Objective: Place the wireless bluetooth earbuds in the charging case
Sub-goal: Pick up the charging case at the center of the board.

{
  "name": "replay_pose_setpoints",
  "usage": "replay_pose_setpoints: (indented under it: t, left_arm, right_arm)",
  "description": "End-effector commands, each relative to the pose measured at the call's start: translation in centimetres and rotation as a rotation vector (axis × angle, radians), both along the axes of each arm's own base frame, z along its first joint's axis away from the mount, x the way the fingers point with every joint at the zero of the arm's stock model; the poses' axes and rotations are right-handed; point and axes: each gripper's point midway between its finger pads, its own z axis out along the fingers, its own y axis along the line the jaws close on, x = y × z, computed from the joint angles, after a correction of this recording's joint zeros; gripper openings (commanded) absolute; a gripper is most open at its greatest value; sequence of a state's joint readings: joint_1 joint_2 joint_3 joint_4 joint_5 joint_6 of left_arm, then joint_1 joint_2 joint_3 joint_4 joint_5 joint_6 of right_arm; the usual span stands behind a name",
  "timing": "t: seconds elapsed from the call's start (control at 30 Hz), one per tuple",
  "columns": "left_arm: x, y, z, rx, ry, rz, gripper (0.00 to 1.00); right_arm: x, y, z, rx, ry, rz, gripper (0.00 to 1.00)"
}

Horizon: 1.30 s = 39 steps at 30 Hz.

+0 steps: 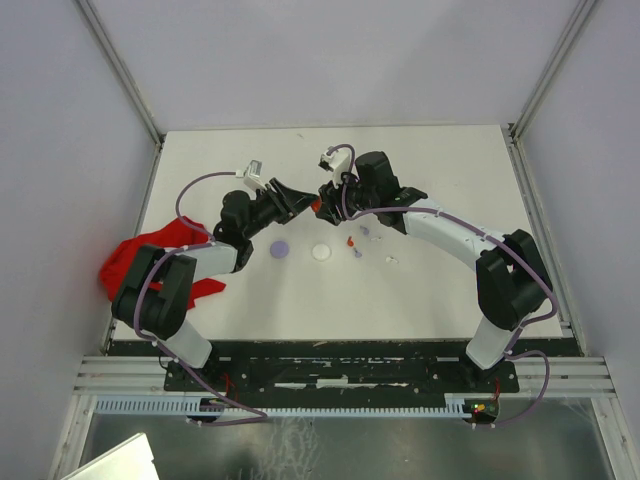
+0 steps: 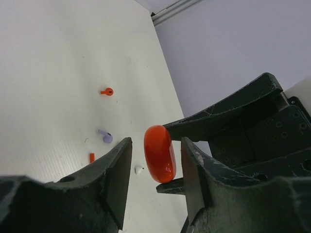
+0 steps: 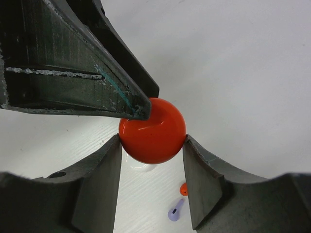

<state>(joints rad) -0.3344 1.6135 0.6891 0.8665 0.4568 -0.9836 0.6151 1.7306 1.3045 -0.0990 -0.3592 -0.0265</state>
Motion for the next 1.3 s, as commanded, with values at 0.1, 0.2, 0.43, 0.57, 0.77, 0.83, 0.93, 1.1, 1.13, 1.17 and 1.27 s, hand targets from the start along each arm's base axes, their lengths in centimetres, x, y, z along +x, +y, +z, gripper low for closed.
replay_pose_setpoints:
  t: [0.1,0.2,0.43,0.57,0.77,0.83,0.93,1.1,1.13,1.17,1.27]
  left_arm:
    - [-0.06,-0.73,2.54,-0.055,-0.066,-0.035,0.48]
    - [-0.14,-0.89,2.59,-0.059,-0.068,-0.044,0.47]
    - [-0.34,-0.98,2.32,-0.061,-0.063,-0.053,0.47]
    - [-0.44,-0.98,2.20,-0.062,-0.060,-0.054,0.45]
    - [-0.43,-1.07,2.29,-0.064,-0.064,-0.057,0.39]
    - [-0.45,-1.08,2.38,-0.065,-0.067,-0.058,0.37]
    - [-0.47,-1.12,2.30,-0.066,-0.064,-0.061,0.34]
    - [-0.56,-1.33,2.34,-0.069,-0.066,-0.074,0.35]
    - [-0.57,-1.35,2.35,-0.070,-0.067,-0.075,0.36]
    - [-0.60,-1.36,2.43,-0.071,-0.069,-0.077,0.36]
    - [-0.67,-1.44,2.33,-0.069,-0.069,-0.082,0.37]
  right_arm:
    - [0.03,0.54,2.54,0.047,-0.044,0.013,0.22]
    - [0.07,0.52,2.57,0.049,-0.043,0.011,0.22]
    - [0.10,0.57,2.55,0.049,-0.043,0.012,0.22]
    - [0.16,0.60,2.57,0.051,-0.042,0.011,0.22]
    - [0.14,0.69,2.42,0.050,-0.039,0.014,0.22]
    - [0.16,0.64,2.33,0.048,-0.037,0.013,0.22]
    - [0.14,0.63,2.39,0.049,-0.038,0.013,0.22]
    - [0.16,0.69,2.38,0.049,-0.038,0.014,0.22]
    - [0.14,0.71,2.37,0.048,-0.037,0.015,0.22]
    - [0.19,0.73,2.46,0.050,-0.039,0.014,0.22]
    - [0.25,0.71,2.41,0.049,-0.038,0.013,0.22]
